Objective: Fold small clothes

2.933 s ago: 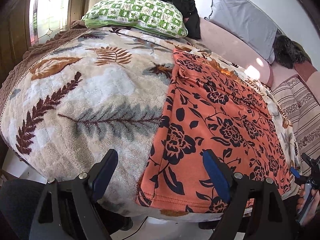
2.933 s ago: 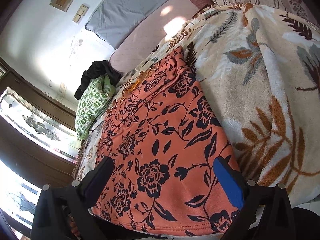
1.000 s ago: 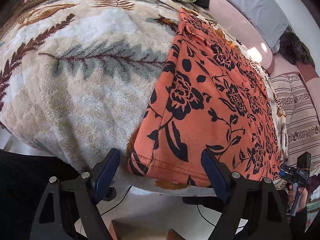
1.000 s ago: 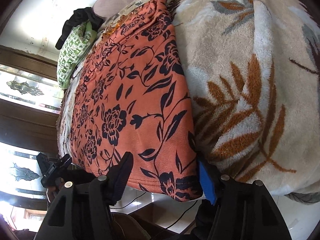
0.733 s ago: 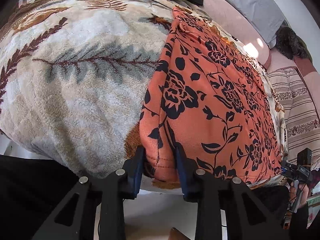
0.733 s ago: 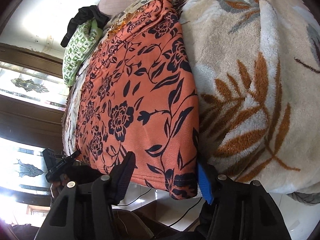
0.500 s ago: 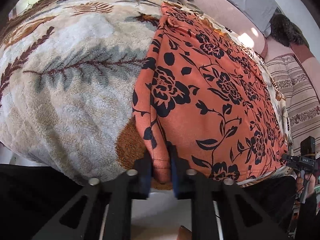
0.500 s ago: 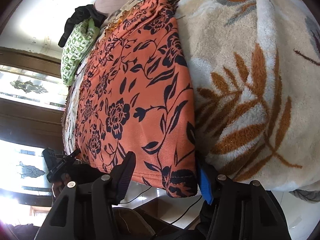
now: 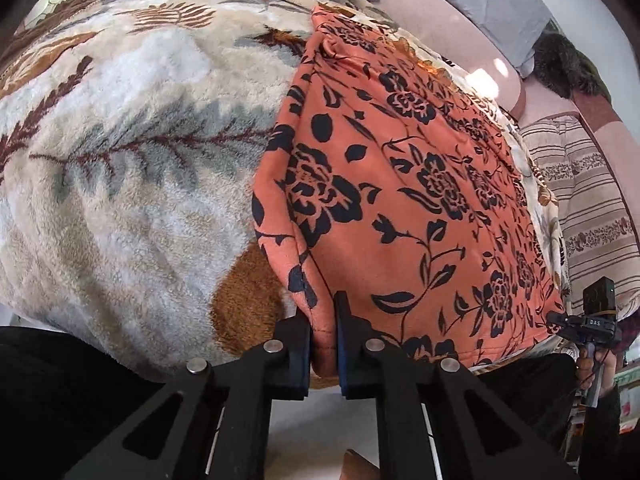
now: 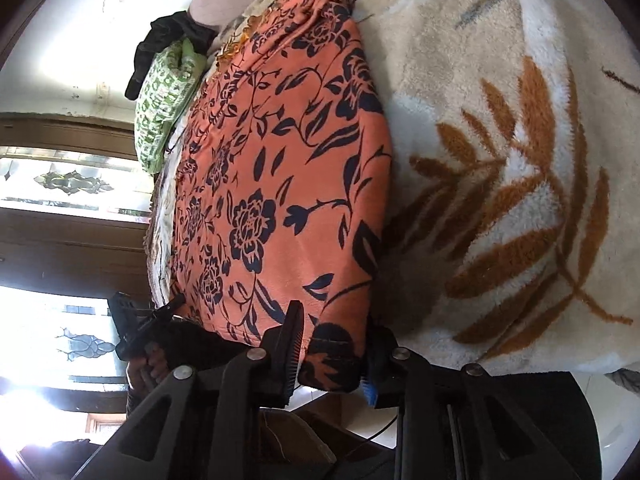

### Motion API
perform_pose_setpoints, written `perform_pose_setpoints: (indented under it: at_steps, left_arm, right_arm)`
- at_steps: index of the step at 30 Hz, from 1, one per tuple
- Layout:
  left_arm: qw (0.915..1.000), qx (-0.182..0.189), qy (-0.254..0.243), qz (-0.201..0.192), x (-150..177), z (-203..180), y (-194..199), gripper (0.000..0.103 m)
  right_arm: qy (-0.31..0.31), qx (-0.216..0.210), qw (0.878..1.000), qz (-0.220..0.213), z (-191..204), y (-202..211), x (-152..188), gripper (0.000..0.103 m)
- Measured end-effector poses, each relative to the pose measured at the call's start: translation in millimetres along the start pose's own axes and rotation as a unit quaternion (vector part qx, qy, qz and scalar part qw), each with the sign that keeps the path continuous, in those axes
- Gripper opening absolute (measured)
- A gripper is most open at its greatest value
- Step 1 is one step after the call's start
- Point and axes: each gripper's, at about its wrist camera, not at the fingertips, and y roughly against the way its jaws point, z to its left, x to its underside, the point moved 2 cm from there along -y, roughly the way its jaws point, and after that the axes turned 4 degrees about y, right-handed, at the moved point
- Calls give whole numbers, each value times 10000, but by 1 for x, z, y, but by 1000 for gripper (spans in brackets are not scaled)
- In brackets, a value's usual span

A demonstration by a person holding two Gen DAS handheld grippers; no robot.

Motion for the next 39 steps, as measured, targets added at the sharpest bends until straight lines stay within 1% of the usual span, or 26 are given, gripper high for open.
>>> perform_pose_setpoints:
  at_steps: [1, 4, 7, 10, 13, 14, 15, 16, 17, 18, 19, 20, 21, 23, 25, 27, 29, 30, 31, 32, 33, 34, 35, 36, 37, 39]
  left_arm:
    - [9999, 79, -61, -44, -3, -5, 6, 9]
    - [9987, 433, -134, -242, -28, -20, 33, 9]
    - [9945, 692, -434, -658, -78, -48, 62, 9]
    - [9872, 933, -628, -1131, -147, -73, 80, 10]
    - [9806, 772, -716, -1656, -220, -89, 72, 13]
    - [9783, 750, -649, -1818, -245, -90, 59, 17]
    - [9772, 655, -629, -1919, -269, -89, 41, 33]
    - [9795, 425, -493, -1905, -289, -84, 18, 47]
    - [9835, 3, -332, -1781, -308, -76, -11, 83]
    - [9855, -408, -295, -1623, -321, -68, -36, 89]
    - [9849, -696, -194, -1572, -325, -56, -53, 89]
    - [9843, -793, -82, -1574, -324, -45, -61, 89]
    - [9851, -724, -12, -1559, -320, -36, -64, 89]
    - [9879, -425, 51, -1493, -301, -21, -58, 89]
    - [9902, -134, -9, -1388, -276, -16, -52, 90]
    - [9944, -59, -262, -1022, -252, -22, -61, 90]
    - [9972, -106, -445, -587, -238, -30, -87, 90]
    - [9983, -126, -496, -278, -234, -35, -103, 90]
    - [9974, -322, -581, -265, -231, -40, -112, 89]
    - [9947, -574, -744, -417, -230, -48, -115, 83]
    - [9921, -784, -896, -386, -231, -55, -117, 50]
    - [9939, -614, -884, -255, -236, -61, -116, 24]
    - [9955, -605, -721, -137, -244, -63, -113, 18]
    - [9956, -634, -654, -210, -250, -68, -105, 17]
    - [9951, -639, -680, -338, -254, -73, -94, 17]
    - [9938, -494, -794, -610, -252, -87, -61, 17]
  right_arm:
    - [-33, -44, 10000, -53, 0, 1, -2, 9]
    - [-98, -592, 9971, -473, 8, 18, -17, 8]
    - [15, -988, 9911, -898, 28, 38, -54, 8]
    - [255, -1175, 9831, -1380, 56, 59, -115, 8]
    - [321, -1298, 9708, -1992, 74, 77, -192, 8]
    - [263, -1299, 9668, -2186, 75, 76, -219, 9]
    - [253, -1243, 9631, -2374, 74, 72, -244, 12]
    - [246, -1172, 9625, -2436, 69, 63, -268, 20]
    - [136, -977, 9656, -2405, 62, 49, -289, 32]
    - [-138, -610, 9689, -2395, 49, 36, -302, 79]
    - [-379, -292, 9684, -2448, 37, 27, -307, 99]
    - [-375, -179, 9690, -2434, 30, 17, -306, 99]
    - [-301, -145, 9714, -2351, 26, 9, -301, 99]
    - [-48, 212, 9738, -2265, 20, 1, -280, 99]
    - [337, 417, 9812, -1856, 16, -11, -264, 98]
    - [589, 619, 9827, -1644, 12, -19, -253, 98]
    - [683, 687, 9826, -1583, 10, -30, -258, 97]
    - [624, 663, 9839, -1536, 7, -37, -263, 95]
    - [593, 618, 9871, -1350, 6, -48, -269, 86]
    - [528, 698, 9905, -1063, 6, -63, -273, 78]
    - [510, 968, 9894, -957, 8, -71, -275, 67]
    - [550, 971, 9900, -868, 15, -74, -276, 36]
    - [452, 786, 9932, -727, 21, -75, -278, 26]
    - [474, 974, 9913, -747, 28, -72, -278, 26]
    - [491, 1020, 9907, -756, 36, -68, -277, 25]
    - [523, 909, 9897, -975, 57, -48, -272, 25]
